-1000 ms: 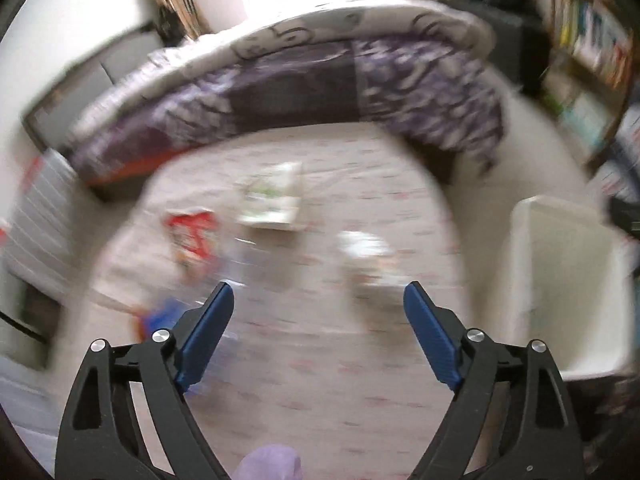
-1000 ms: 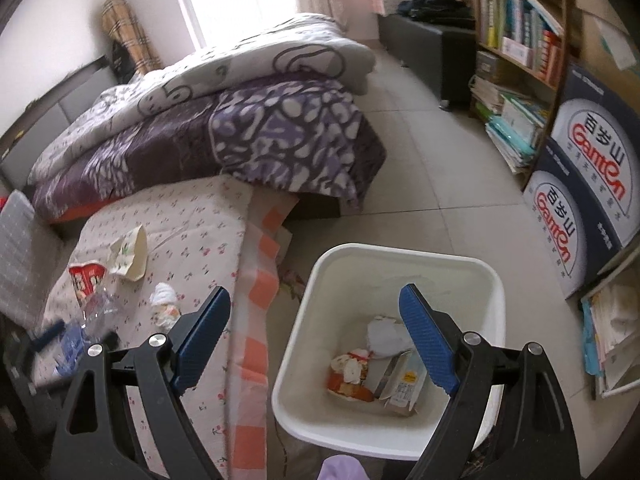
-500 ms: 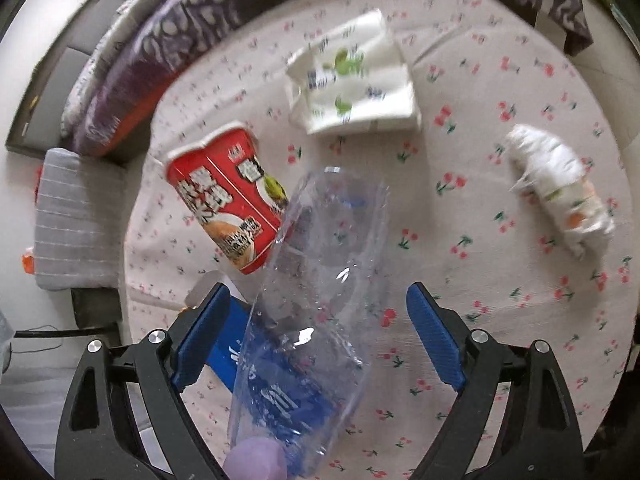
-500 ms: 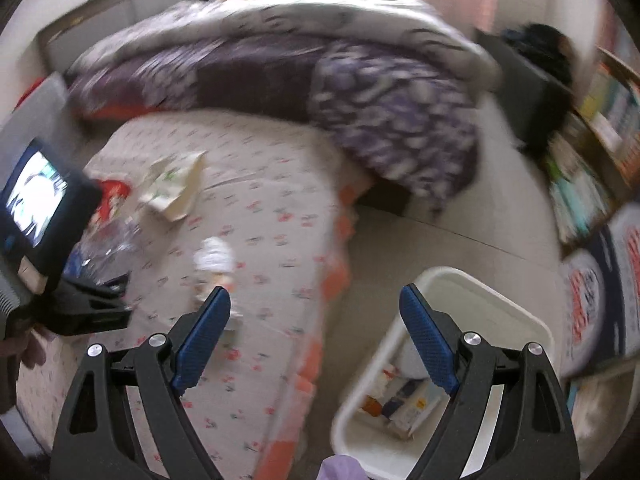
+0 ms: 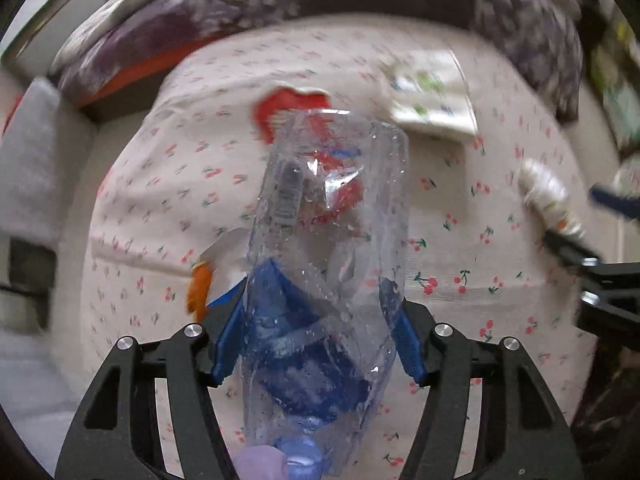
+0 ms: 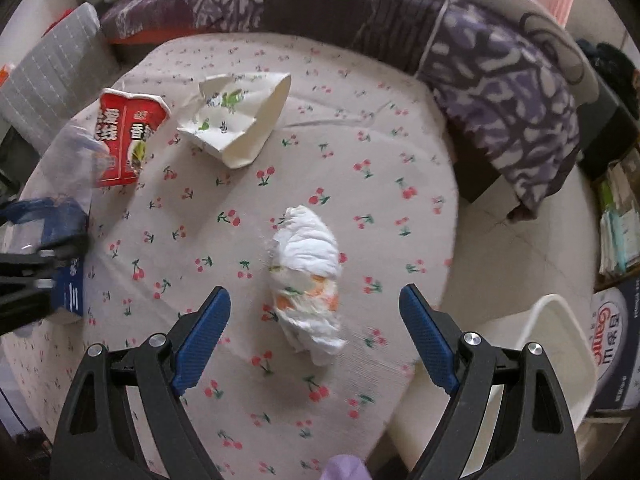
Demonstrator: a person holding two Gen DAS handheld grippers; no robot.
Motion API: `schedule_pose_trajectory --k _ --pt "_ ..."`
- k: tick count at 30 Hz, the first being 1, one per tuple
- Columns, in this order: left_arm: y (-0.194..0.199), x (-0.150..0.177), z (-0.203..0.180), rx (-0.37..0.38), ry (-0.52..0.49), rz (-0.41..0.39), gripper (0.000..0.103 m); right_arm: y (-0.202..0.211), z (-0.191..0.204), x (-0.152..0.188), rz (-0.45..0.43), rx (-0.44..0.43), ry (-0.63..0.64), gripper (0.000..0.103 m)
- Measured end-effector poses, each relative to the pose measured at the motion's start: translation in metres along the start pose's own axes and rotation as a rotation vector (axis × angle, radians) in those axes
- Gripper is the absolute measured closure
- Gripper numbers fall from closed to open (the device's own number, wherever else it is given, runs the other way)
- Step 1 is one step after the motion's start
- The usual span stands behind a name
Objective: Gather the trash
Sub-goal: 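Grasp the clear plastic bottle with the left tool while the right tool grasps a white tissue, then carry the bottle and tissue to the white bin and release both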
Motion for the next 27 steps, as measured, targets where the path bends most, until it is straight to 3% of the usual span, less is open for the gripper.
schedule_pose_trajectory --k 4,7,9,10,15,20,23,27 --pt "0.022 0.011 0.027 0.045 0.119 -0.068 0.042 -0.018 -0.001 -0.002 0.038 -0.010 -0.033 0.023" --pt "0.039 0.023 0.050 0.074 0.205 -0.122 0.042 -0.025 0.000 -0.006 0.029 0.010 -0.055 0.039" --pt "0.049 0.031 0.066 0.080 0.266 -0.147 0.042 -0.023 0.005 -0.010 0.002 0.014 -0.056 0.064" --pt "0.054 0.036 0.074 0.079 0.297 -0.162 0.042 -0.020 0.007 -0.012 -0.009 0.015 -0.064 0.066" --pt "0.078 0.061 0.098 0.084 0.442 -0.224 0.042 0.011 0.037 -0.023 -0.129 -0.082 -0.083 0.066" --pt "0.110 0.083 0.119 0.045 0.594 -0.328 0.042 0.083 0.085 -0.027 -0.329 -0.178 -0.025 0.066" --pt "0.127 0.093 0.120 0.022 0.643 -0.394 0.042 0.125 0.107 -0.019 -0.449 -0.185 0.031 0.066" --pt "0.141 0.107 0.115 -0.006 0.702 -0.486 0.042 0.160 0.118 -0.004 -0.546 -0.201 0.059 0.066"
Point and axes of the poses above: each gripper's, at about its wrist camera, not at the fingertips, and y roughly against the way its jaws point, z to its left, x to its underside, the point moved 10 cm from there along -y, roughly the way its jaws point, and after that the axes turned 9 degrees about z, right-handed, at the moved point
